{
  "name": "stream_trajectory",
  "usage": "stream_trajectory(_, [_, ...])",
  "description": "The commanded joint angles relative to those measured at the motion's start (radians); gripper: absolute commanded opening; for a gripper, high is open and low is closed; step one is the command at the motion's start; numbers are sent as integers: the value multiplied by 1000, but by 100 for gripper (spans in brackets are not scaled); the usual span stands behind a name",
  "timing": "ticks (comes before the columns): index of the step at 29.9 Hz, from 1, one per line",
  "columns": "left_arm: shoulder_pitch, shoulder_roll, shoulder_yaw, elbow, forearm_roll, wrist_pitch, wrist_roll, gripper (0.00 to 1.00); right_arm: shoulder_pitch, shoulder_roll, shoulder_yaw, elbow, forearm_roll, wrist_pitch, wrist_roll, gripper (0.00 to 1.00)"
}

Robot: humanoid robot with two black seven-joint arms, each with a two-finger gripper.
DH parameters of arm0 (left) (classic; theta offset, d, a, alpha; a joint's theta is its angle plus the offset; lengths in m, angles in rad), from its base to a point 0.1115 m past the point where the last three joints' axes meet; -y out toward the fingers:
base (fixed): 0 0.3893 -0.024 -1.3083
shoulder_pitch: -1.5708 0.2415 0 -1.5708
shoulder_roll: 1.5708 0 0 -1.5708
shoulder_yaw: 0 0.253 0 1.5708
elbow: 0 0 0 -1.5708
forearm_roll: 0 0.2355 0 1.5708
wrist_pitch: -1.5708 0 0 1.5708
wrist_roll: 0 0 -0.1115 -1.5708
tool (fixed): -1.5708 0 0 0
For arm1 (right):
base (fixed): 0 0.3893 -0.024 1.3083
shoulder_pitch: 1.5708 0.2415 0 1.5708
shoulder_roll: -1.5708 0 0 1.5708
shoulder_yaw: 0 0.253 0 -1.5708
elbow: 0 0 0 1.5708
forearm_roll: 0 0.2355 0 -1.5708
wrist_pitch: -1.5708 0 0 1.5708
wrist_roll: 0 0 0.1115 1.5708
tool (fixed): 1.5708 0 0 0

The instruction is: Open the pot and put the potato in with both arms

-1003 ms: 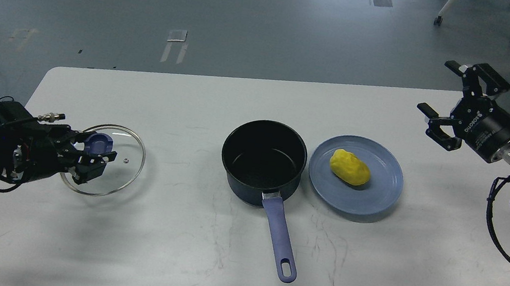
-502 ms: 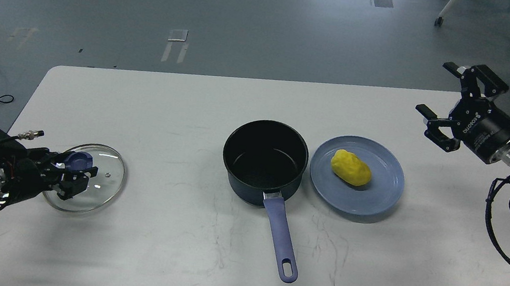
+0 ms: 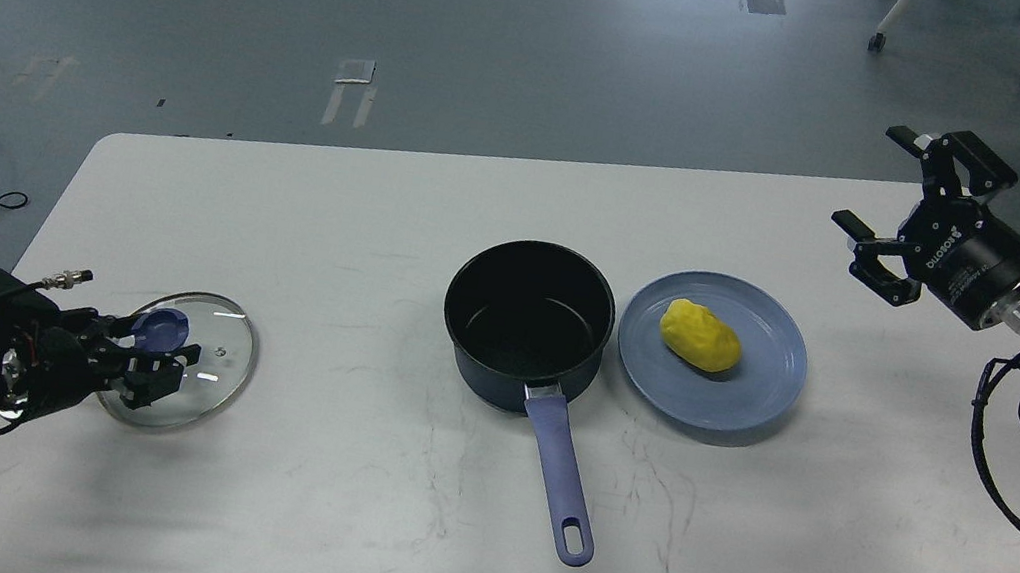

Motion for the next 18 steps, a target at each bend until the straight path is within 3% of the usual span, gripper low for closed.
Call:
stream_trajectory(1, [-16,15,-4,-28,-58,-6,0,98,2,-2,0,1,2,0,0,100])
stream_trajectory(5, [-87,78,-5,-117,-256,-29,0,98,5,-5,0,5,2,0,0,100])
stream_trajectory(7, [-181,100,-7,-186,-386,-134,0,98,6,-8,0,9,0,0,0,100])
stream_trajectory(8, [-182,100,-7,-186,-387,-135,0,98,6,-8,0,9,0,0,0,100])
stream_trajectory(12, [-341,92,-18,-208,-694,-418,0,98,20,-17,-6,14,-2,0,0,100])
stream_trajectory(14, [-370,65,-19,-203,-888,-495,0,98,29,-28,-11,15,-17,0,0,100])
stream_trajectory(18, [-372,-6,-19,-186,-1208,-517,0,98,72,-55,-26,32,-125,0,0,100])
